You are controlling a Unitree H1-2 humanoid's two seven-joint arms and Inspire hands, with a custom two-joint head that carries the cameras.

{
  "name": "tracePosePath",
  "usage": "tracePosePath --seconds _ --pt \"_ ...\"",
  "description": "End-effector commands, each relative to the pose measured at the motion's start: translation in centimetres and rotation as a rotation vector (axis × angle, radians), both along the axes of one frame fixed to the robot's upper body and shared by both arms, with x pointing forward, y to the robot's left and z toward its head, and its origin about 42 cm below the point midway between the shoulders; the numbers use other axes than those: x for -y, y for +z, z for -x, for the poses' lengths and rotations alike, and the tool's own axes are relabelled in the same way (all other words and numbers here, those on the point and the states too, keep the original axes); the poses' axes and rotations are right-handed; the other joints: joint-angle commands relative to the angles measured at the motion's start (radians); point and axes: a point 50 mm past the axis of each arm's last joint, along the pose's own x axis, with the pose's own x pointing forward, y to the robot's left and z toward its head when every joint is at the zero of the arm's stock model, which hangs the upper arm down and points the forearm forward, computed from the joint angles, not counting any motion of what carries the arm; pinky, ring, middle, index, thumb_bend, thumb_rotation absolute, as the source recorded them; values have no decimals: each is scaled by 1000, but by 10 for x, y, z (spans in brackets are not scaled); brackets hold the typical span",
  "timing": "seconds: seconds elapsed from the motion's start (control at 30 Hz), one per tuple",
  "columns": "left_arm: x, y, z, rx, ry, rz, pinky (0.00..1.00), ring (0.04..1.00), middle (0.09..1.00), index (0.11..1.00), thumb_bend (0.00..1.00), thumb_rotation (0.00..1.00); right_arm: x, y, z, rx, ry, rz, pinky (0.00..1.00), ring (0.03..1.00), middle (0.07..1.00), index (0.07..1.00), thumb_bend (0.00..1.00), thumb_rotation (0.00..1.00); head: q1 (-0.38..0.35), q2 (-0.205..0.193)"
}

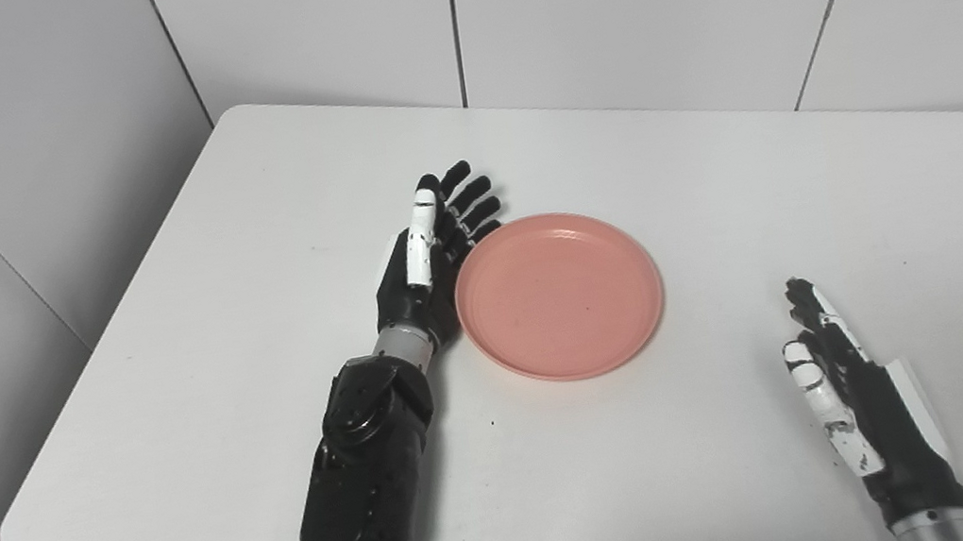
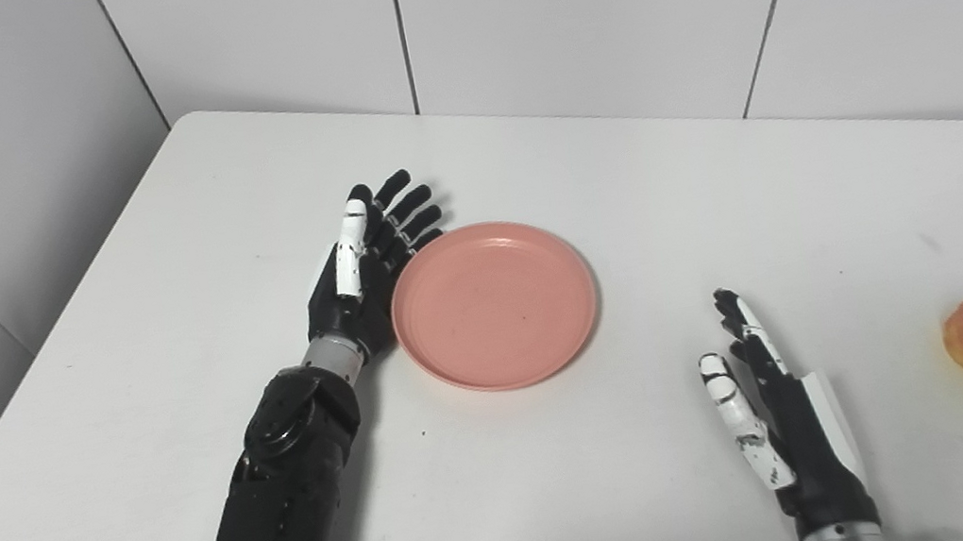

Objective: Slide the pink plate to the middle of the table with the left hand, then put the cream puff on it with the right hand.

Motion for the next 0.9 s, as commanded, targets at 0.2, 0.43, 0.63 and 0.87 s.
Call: tracePosePath --seconds 0.2,0.43,0.63,0.87 --pt "21 -8 13 -58 -55 -27 843 856 868 863 427 1000 -12 4 1 -14 12 -11 920 953 955 949 327 1000 -46 18" --pt "32 -10 22 -79 -91 -2 850 850 862 864 431 1000 -16 5 1 -2 13 -3 912 951 954 946 331 1000 -88 31" --pt "39 -14 30 -95 -115 1 845 861 863 855 416 1000 -23 8 -1 8 -1 -17 911 941 943 941 322 1000 -152 45" --pt "44 -16 40 -100 -144 2 853 852 851 835 410 1000 -27 18 -3 26 -16 -30 913 939 936 939 298 1000 -204 52"
